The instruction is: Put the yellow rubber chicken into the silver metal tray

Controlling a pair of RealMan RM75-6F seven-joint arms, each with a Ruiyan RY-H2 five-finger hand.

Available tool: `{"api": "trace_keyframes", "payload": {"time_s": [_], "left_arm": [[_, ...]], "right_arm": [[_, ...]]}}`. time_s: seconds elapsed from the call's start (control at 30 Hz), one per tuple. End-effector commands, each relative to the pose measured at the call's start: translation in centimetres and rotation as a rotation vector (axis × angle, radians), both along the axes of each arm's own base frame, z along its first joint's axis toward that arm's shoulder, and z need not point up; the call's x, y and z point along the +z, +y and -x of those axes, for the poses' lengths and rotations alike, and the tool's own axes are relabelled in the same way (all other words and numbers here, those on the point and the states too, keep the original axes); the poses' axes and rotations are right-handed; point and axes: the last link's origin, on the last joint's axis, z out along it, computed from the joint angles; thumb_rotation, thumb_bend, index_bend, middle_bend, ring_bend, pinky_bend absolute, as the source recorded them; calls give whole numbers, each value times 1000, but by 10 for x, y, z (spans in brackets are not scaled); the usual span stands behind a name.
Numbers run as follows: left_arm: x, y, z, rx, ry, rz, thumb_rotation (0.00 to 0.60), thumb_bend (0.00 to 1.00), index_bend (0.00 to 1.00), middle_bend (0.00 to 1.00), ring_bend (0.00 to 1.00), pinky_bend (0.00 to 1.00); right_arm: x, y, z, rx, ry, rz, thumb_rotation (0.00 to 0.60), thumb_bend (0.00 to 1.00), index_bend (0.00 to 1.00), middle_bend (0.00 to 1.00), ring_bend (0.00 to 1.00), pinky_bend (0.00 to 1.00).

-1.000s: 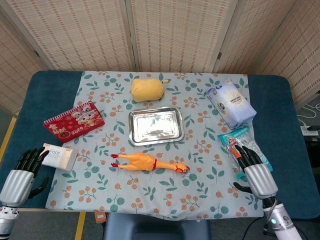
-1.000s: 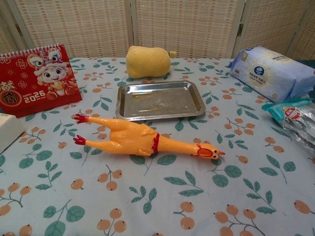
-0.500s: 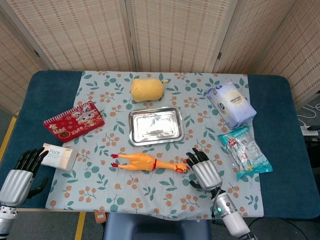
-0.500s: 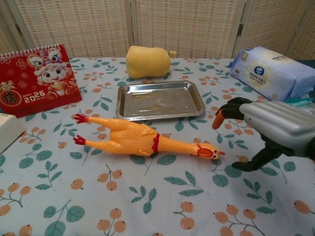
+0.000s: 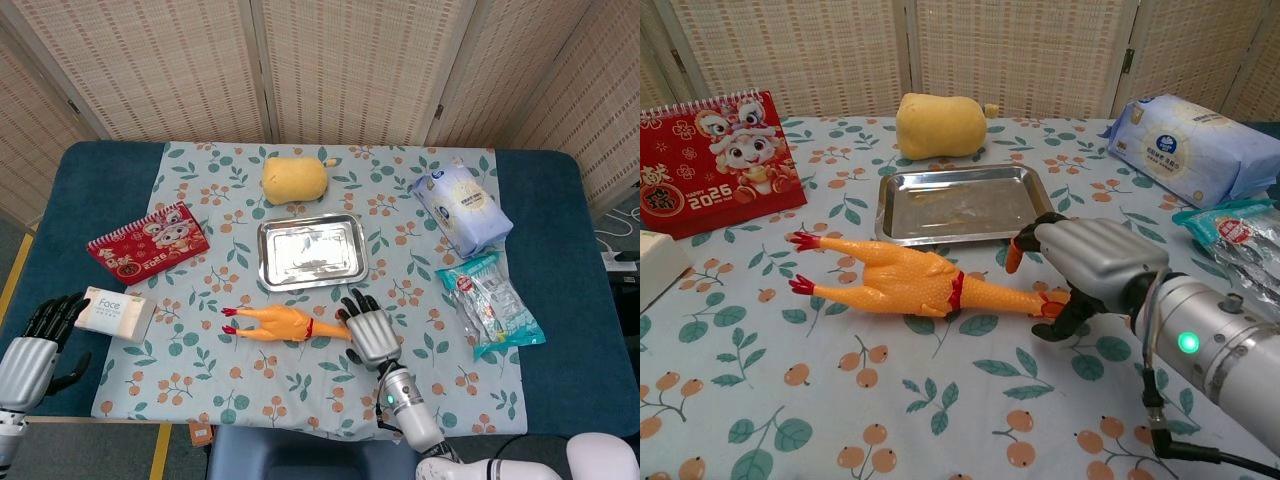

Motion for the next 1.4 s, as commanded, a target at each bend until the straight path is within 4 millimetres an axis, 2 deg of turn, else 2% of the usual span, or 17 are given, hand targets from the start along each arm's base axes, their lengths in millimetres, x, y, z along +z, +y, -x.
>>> {"api": "trace_keyframes", "payload": {"time_s": [0.03,0.2,0.43,0.67,0.73,0.8,0.9,1.03,1.2,1.4], "left_arm": [[0,1,1,3,0,4,600,427,0,0,0,65],[2,2,1,8,-9,0,600,430,0,0,0,66],[3,2,2,9,-14,1,600,434,0,0,0,66],[4,2,3,19,-12,-3,600,437,0,0,0,66],[4,2,3,19,-14,-4,600,438,0,0,0,67],[4,2,4,21,-14,-5,600,439,0,0,0,67],[4,2,4,21,-15,-5,600,438,0,0,0,67],[3,2,3,22,-9,1,600,438,0,0,0,69],[1,3,4,30,-2,10,600,440,14,10,0,72],[0,4,3,29,9,3,600,441,41,25,0,73]], "right_arm": [[-6,-6,-2,-14,7,-14,600,211,317,156,36,164],[-10,-11,-9,-8,11,-26,600,233,325,156,39,168],[-18,-14,-14,-8,25,-33,600,279,448,204,83,196],[-25,-15,-12,-19,56,-41,600,290,469,216,94,208],[-26,-15,-12,-22,57,-38,600,294,479,239,125,238],[-25,-15,-13,-21,57,-28,600,300,546,317,238,338],[-23,-14,-15,-10,40,-17,600,302,680,440,438,580],[-21,-13,-16,4,21,-17,600,308,805,544,557,857],[-21,-14,-15,20,15,-20,600,330,865,590,667,986],[-17,-16,-18,50,-47,-4,600,370,874,601,721,1000]]}}
